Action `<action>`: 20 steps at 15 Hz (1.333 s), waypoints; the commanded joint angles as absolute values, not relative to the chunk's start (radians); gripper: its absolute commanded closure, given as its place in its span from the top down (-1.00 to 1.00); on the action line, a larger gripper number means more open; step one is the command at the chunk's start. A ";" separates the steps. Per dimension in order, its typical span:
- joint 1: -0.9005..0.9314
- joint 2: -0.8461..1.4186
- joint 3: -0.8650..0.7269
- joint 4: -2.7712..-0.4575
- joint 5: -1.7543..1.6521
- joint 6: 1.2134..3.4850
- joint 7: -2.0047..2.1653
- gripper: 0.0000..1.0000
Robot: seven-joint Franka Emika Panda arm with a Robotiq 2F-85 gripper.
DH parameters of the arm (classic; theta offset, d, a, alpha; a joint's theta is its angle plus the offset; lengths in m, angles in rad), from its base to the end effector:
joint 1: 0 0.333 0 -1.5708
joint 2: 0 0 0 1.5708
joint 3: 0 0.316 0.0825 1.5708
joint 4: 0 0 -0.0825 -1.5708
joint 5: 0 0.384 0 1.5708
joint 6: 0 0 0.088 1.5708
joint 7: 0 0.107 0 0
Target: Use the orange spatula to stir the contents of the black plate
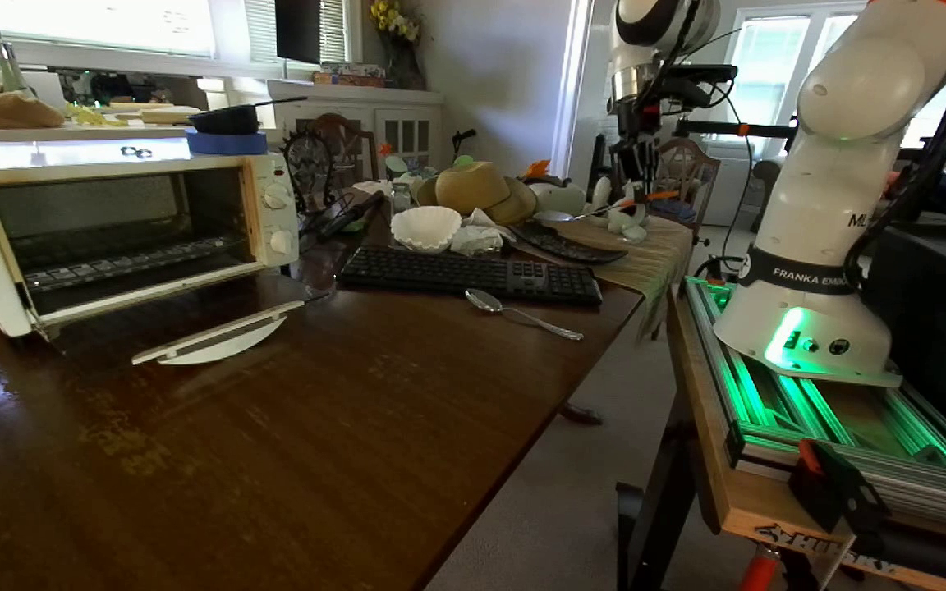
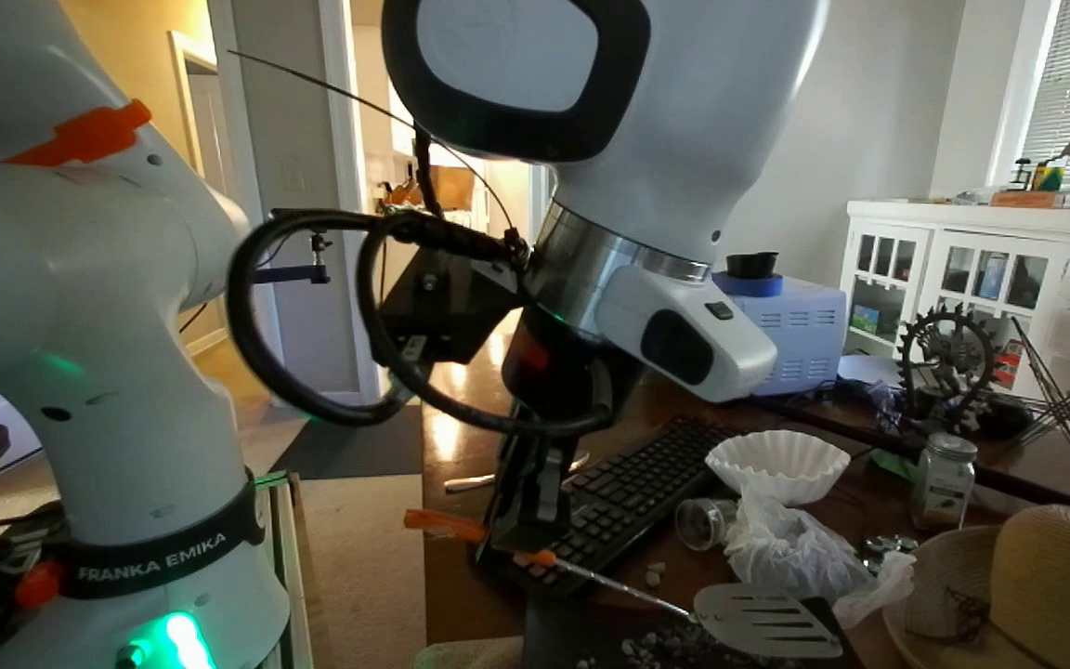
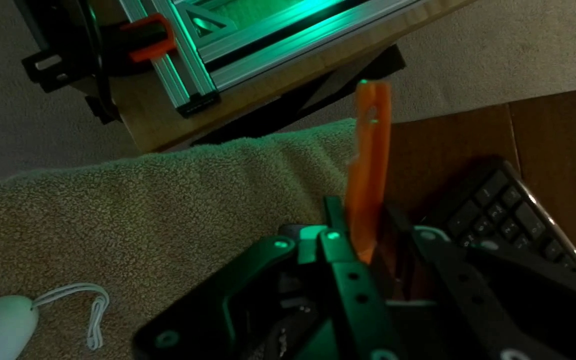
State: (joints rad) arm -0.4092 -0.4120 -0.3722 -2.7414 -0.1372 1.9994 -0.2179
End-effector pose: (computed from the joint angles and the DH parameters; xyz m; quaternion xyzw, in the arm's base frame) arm 0.2394 -0.2316 0.3125 -0.9622 0.2099 0.1458 0.0944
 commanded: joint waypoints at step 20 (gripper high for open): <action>-0.415 -0.595 -0.268 -2.750 -0.584 1.760 -0.174 -0.89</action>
